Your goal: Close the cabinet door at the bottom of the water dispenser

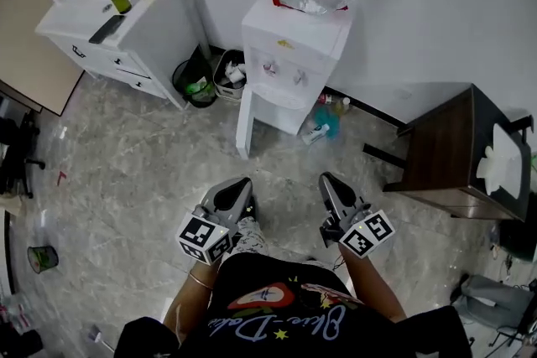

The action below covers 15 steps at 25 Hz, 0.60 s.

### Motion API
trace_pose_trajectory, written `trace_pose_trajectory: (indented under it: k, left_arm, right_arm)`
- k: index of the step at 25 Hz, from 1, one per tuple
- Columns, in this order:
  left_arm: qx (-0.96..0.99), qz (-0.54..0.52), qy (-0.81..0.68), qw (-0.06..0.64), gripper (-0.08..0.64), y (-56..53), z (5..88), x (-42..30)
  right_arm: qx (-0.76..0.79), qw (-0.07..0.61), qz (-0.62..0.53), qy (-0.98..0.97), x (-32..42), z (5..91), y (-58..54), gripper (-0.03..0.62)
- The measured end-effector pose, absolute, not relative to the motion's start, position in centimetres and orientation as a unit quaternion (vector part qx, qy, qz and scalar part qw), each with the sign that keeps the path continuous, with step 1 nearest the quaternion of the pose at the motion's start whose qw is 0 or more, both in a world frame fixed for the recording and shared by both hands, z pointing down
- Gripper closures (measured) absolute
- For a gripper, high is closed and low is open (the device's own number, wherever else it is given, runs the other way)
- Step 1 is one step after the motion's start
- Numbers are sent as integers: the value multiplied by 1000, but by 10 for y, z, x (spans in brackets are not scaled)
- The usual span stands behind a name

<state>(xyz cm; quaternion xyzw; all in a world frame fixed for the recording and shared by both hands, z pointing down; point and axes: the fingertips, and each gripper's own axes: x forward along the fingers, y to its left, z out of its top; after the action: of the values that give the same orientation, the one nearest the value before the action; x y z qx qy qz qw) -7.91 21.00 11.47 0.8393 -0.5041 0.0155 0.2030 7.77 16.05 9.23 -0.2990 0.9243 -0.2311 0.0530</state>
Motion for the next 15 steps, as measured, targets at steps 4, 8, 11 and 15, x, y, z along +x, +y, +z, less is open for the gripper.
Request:
trace_pose_trajectory:
  k: [4,8,11,15]
  left_arm:
    - [857,38,-470,210,561,165,132,-107]
    - [859,43,-456,228,561,126,169,-120]
    - [848,49,-471,239,561,102,209,-129]
    - [824,55,-505,250,561,78,274,-141]
  right_arm:
    - [-294,54,-250,921,22,106,120,575]
    - [-293,51,-255,920,-12,138,82,575]
    - [-289,33,-262,920,-24,177,63,575]
    - [-275,3,-264,925,-32,244,42,575]
